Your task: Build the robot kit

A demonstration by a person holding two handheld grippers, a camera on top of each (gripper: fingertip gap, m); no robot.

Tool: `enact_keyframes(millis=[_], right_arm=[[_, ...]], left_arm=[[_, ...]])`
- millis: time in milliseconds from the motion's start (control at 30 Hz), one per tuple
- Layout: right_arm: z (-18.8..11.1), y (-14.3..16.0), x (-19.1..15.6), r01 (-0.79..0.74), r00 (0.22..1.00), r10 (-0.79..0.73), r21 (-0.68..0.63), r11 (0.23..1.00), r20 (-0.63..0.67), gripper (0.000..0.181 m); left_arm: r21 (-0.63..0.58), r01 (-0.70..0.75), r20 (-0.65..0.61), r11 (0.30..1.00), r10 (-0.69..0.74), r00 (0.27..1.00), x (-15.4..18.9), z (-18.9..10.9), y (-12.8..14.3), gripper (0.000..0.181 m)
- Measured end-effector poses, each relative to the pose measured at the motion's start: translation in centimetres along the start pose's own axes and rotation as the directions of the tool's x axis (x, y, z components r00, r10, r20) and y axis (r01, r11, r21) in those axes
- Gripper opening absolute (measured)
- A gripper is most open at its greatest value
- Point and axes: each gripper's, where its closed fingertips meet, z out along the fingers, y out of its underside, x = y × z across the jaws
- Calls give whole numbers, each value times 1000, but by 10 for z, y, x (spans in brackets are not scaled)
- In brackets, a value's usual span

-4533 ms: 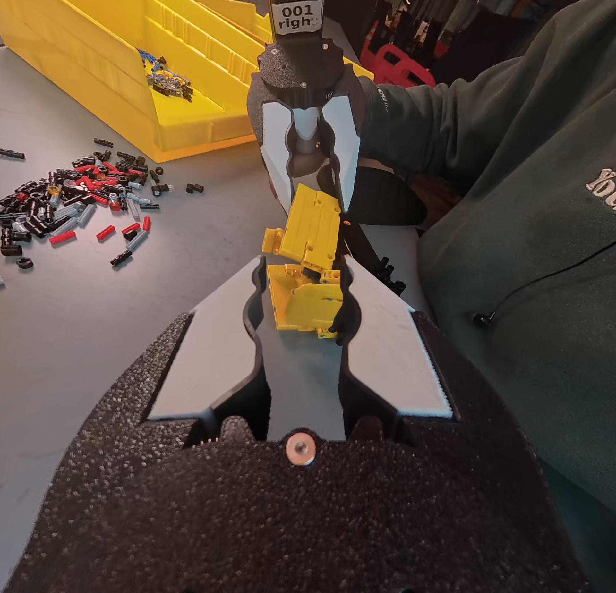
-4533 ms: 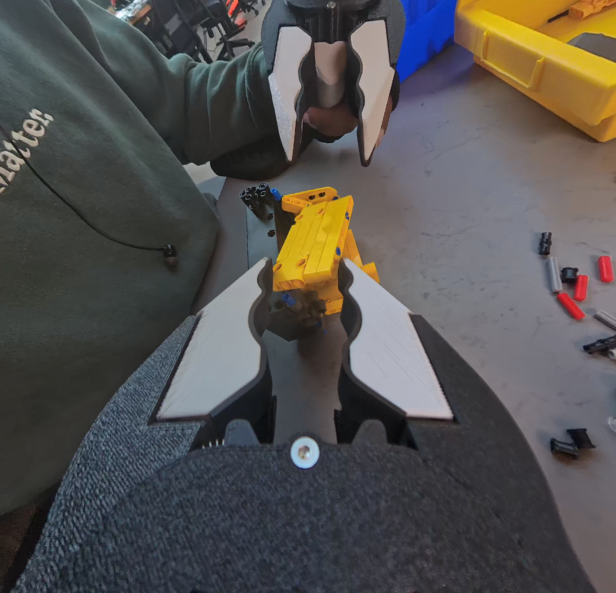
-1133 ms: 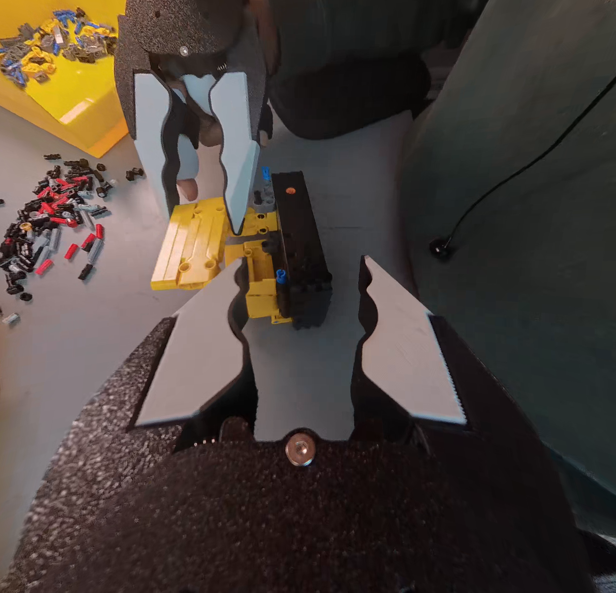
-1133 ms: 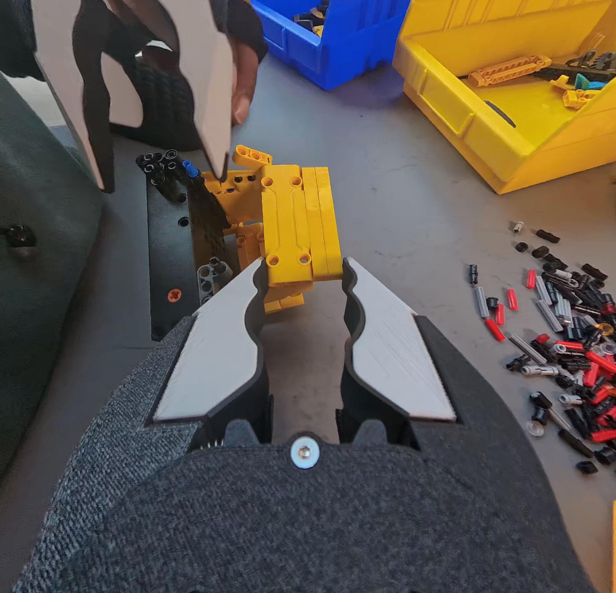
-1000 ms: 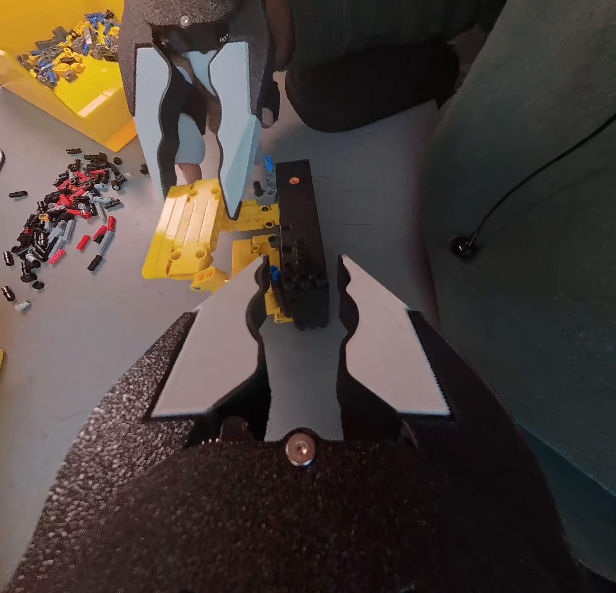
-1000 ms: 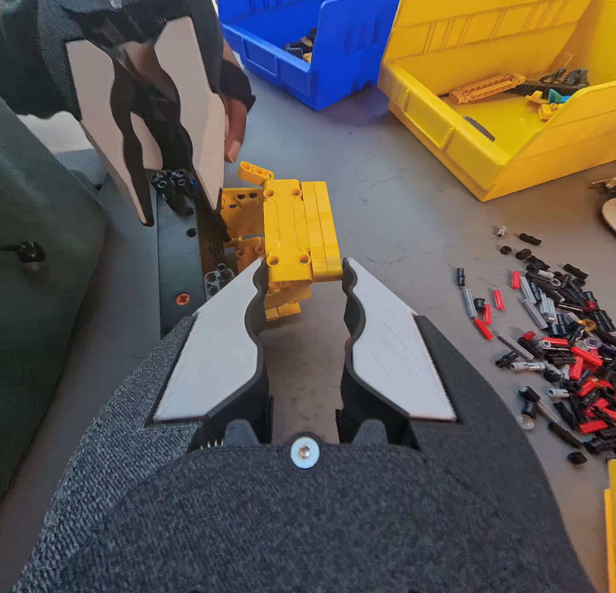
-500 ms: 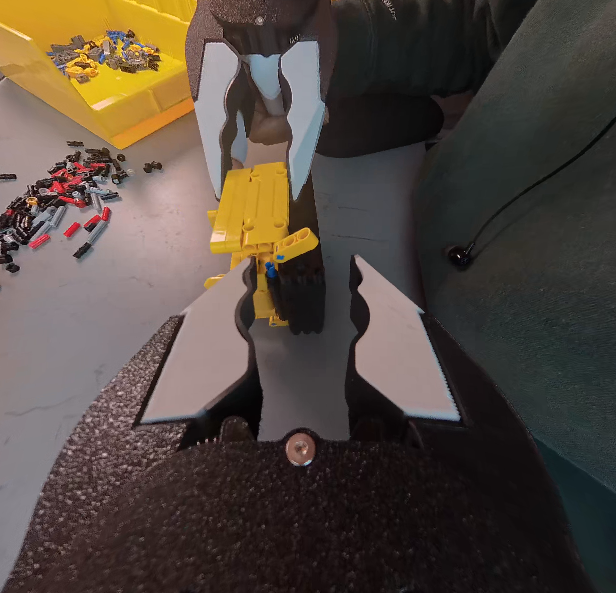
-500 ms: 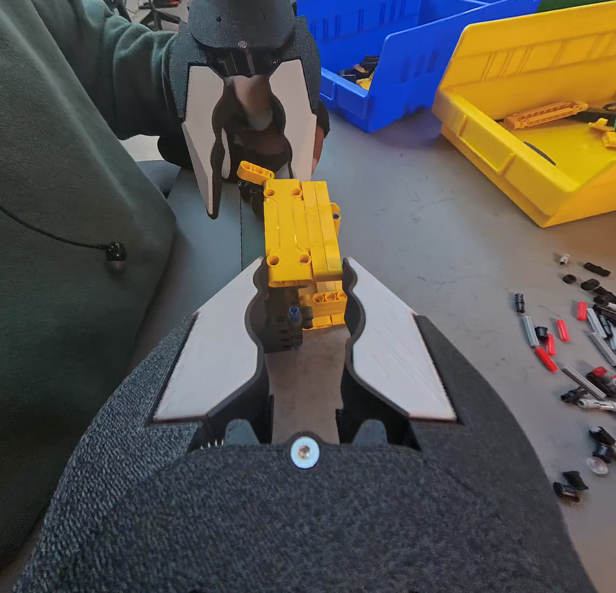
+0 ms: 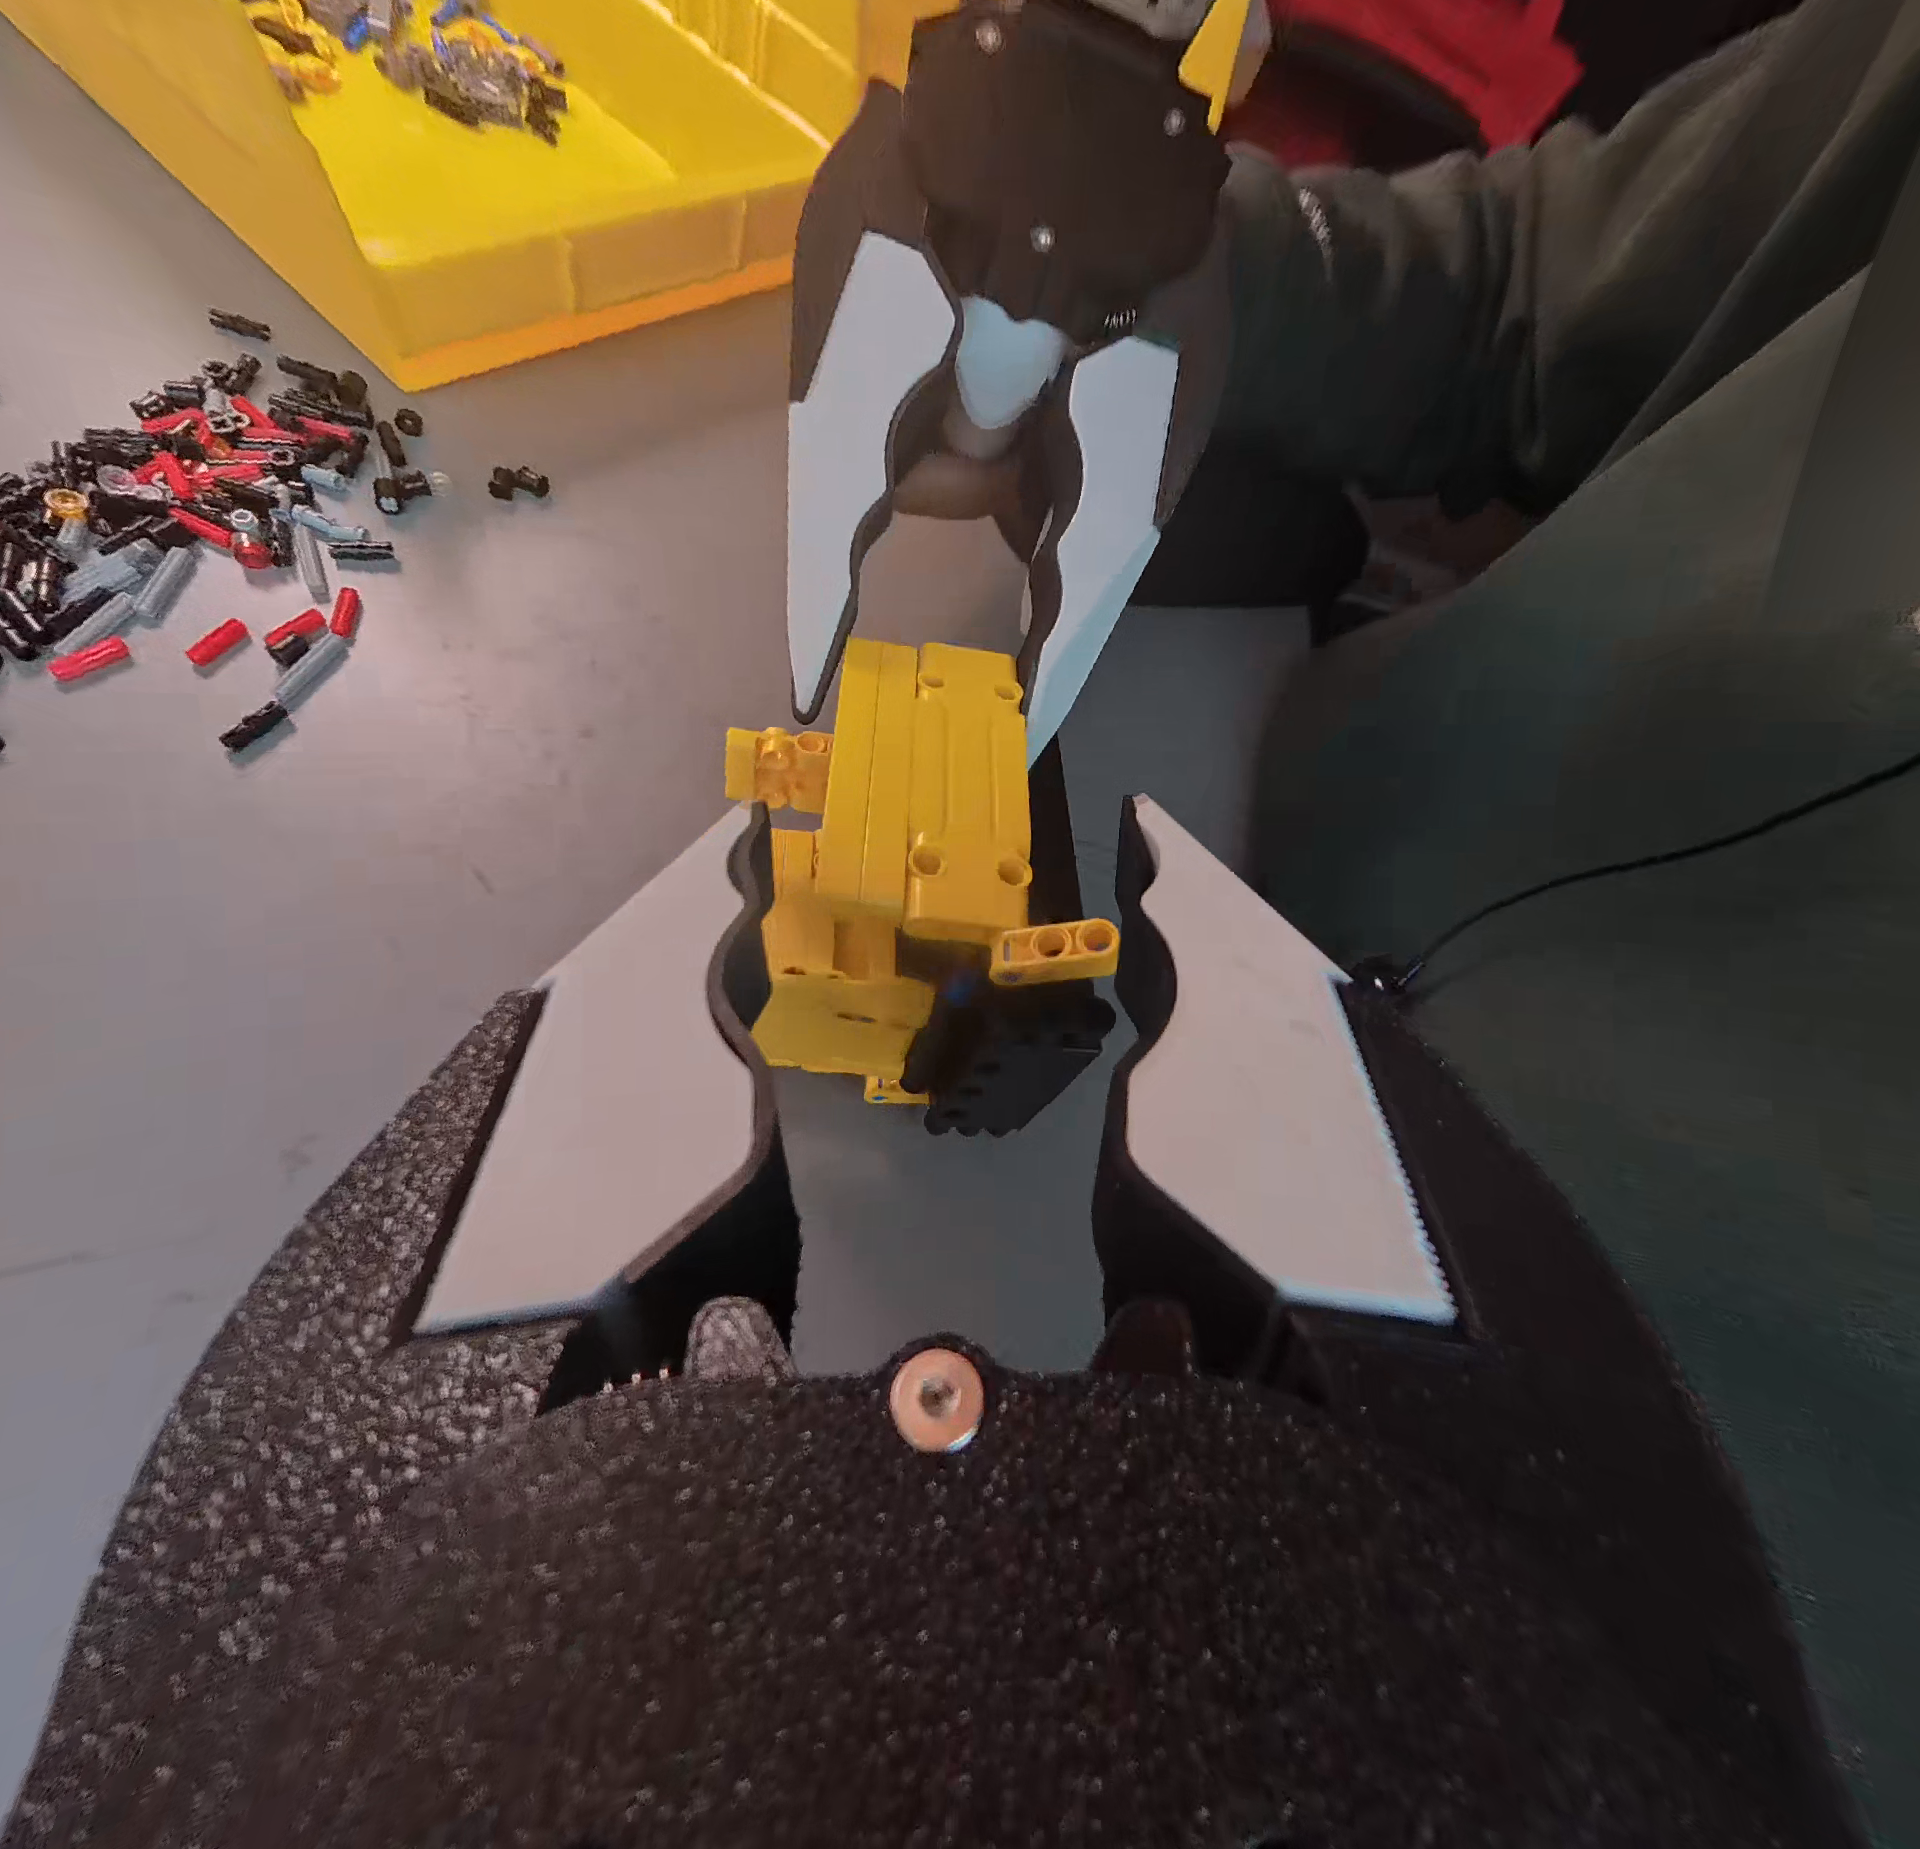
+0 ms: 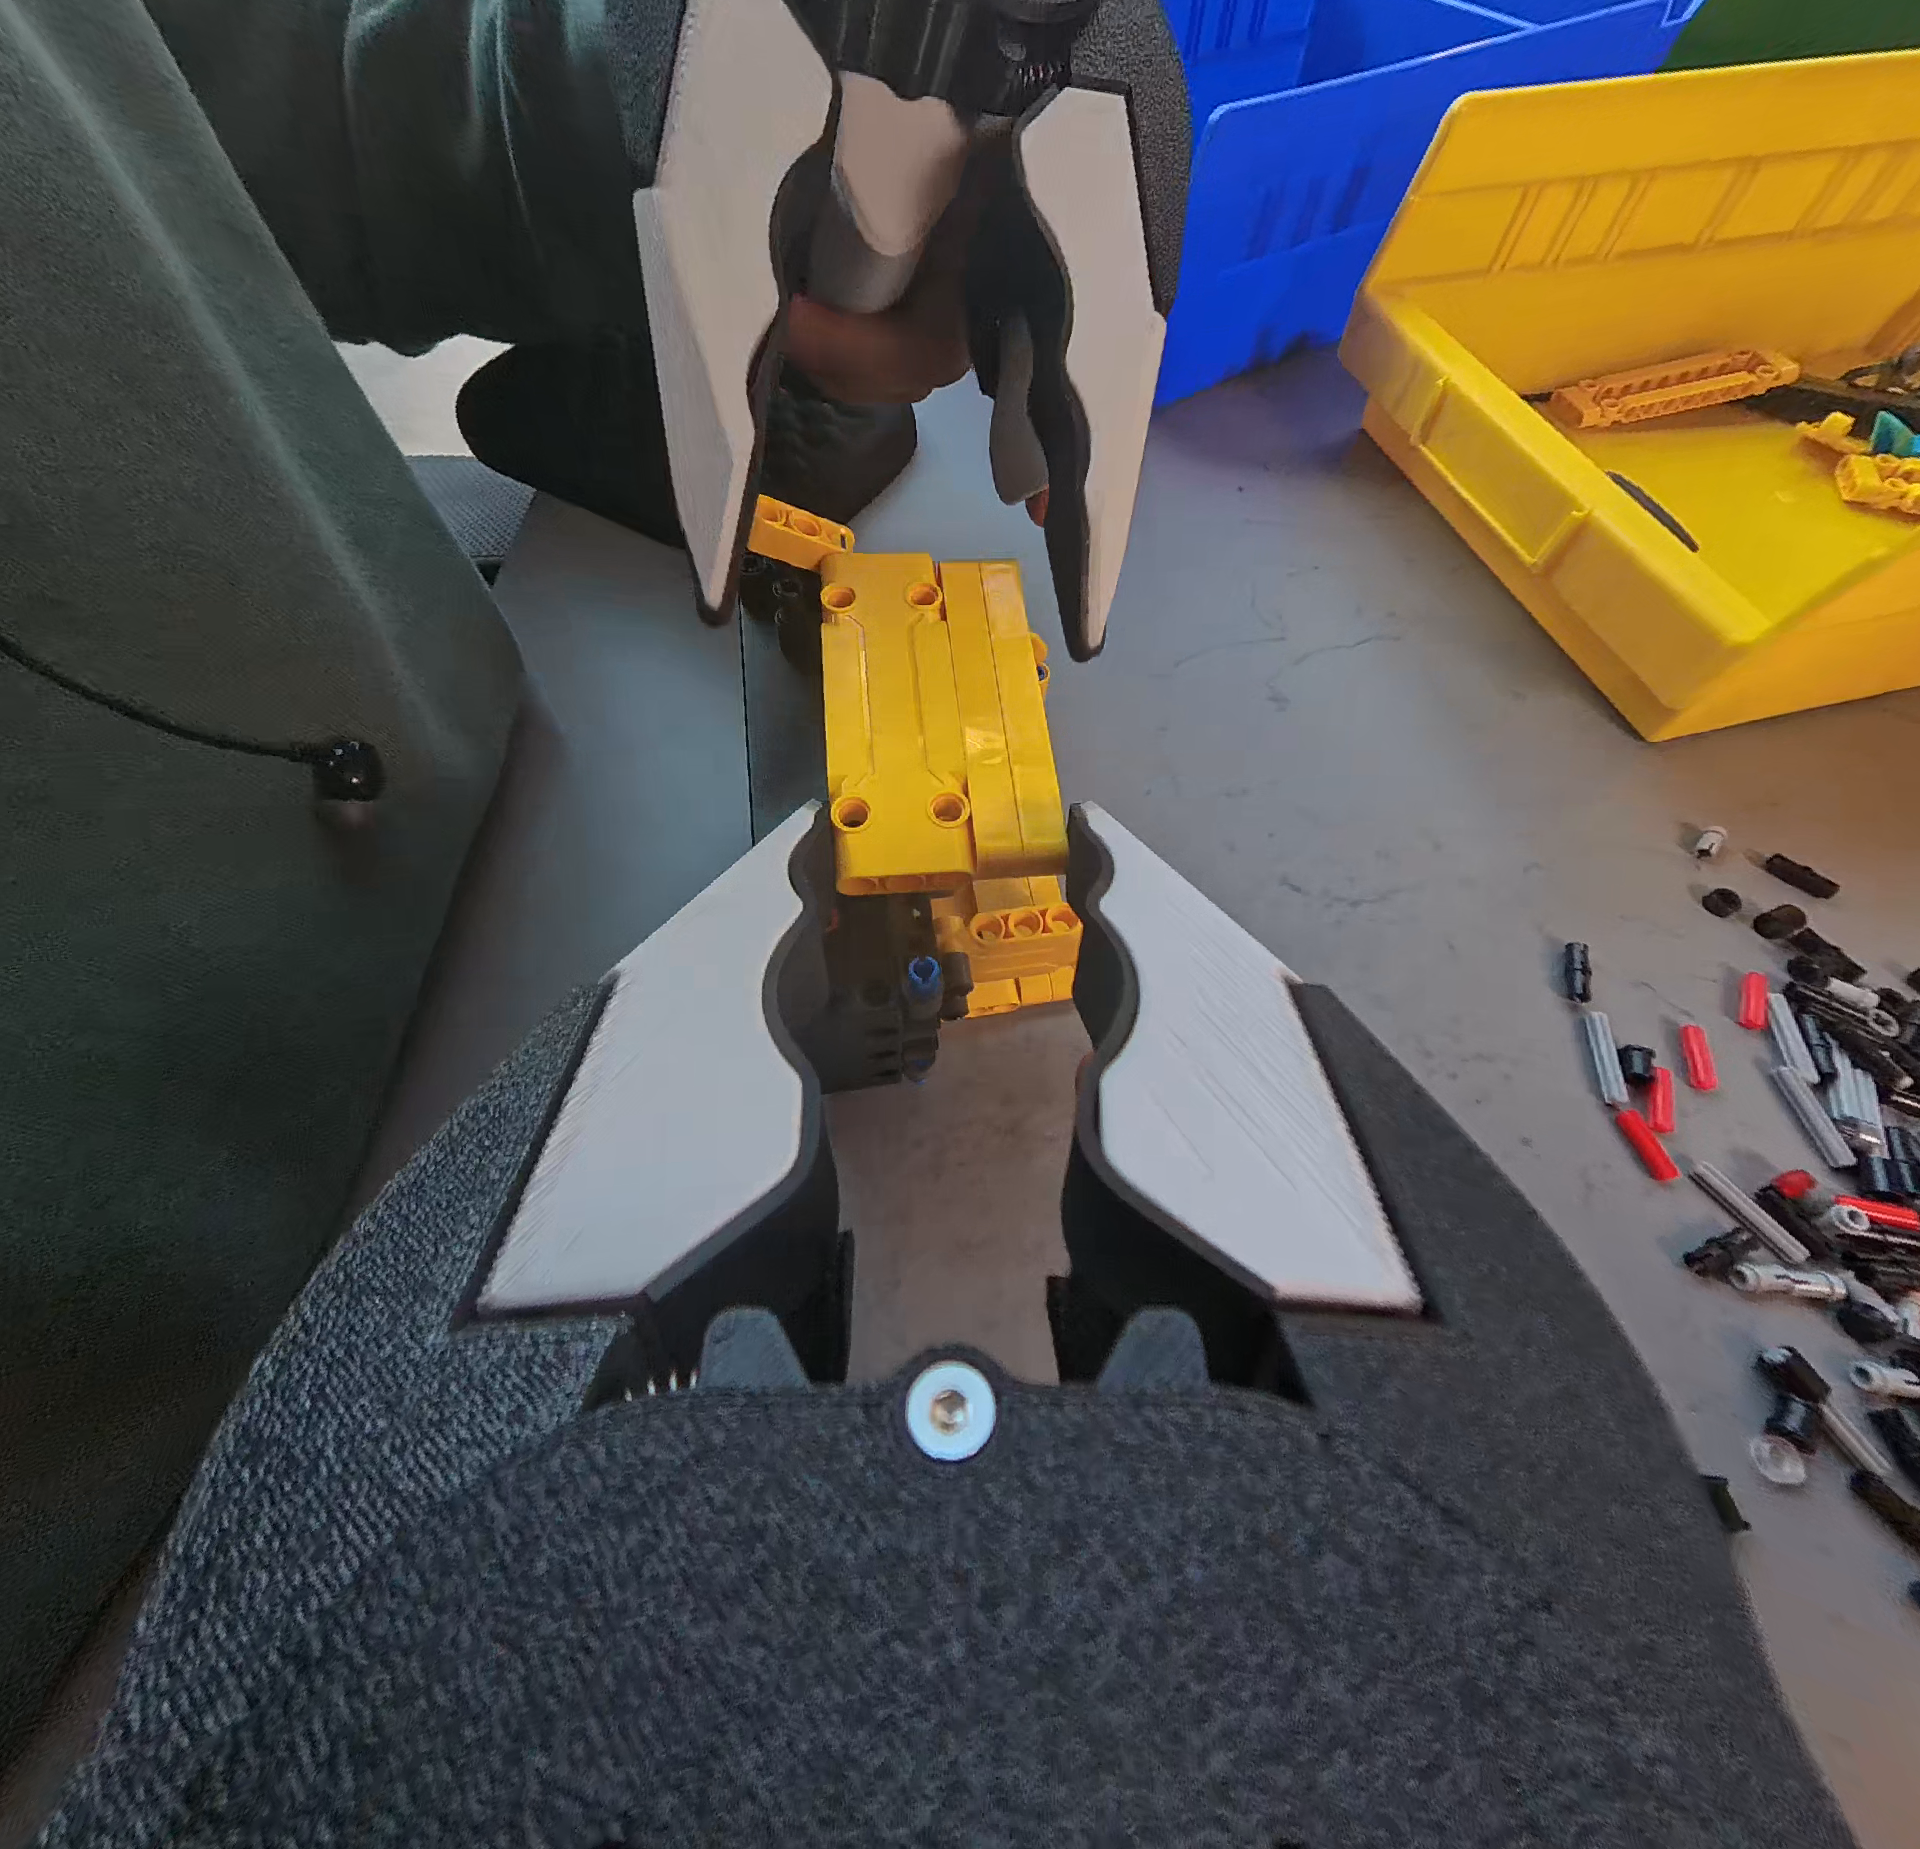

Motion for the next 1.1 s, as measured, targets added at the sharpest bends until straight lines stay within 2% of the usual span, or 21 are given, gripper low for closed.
enact_keyframes(millis=[133,233,300,367,433,500,567,633,767,1000,1100], right_arm=[[0,0,2,-11,1000,11,-1,1000,-5,44],[-1,0,4,-23,1000,23,3,1000,-14,44],[-8,-4,3,-50,999,50,37,998,7,55],[-19,-6,1,-91,995,88,60,994,48,62],[-25,2,-6,-96,992,94,22,995,79,65],[-19,21,-16,-48,996,54,-72,996,72,65],[-11,36,-15,7,1000,-4,-139,990,20,58],[-9,36,-12,15,1000,-16,-132,991,-8,40],[-9,35,-12,4,1000,-3,-126,992,6,39],[-8,35,-12,8,1000,-8,-114,993,-5,39],[-8,35,-12,15,1000,-16,-112,994,-6,39]], left_arm=[[-152,-78,60,985,88,994,-5,11,10,54],[-171,-82,83,982,97,992,-8,13,9,53],[-161,-70,83,985,84,993,-8,13,7,51],[-142,-58,100,988,72,992,-11,10,4,41],[-156,-55,123,986,74,990,-15,9,6,41],[-163,-49,115,985,69,991,-13,10,7,41],[-170,-36,118,985,57,991,-15,9,7,41],[-173,3,100,985,14,995,-16,9,7,41],[-196,96,53,976,-87,995,-19,9,9,41],[-235,146,6,961,-149,989,-21,9,12,41],[-212,176,-18,961,-184,983,-20,10,9,41]])
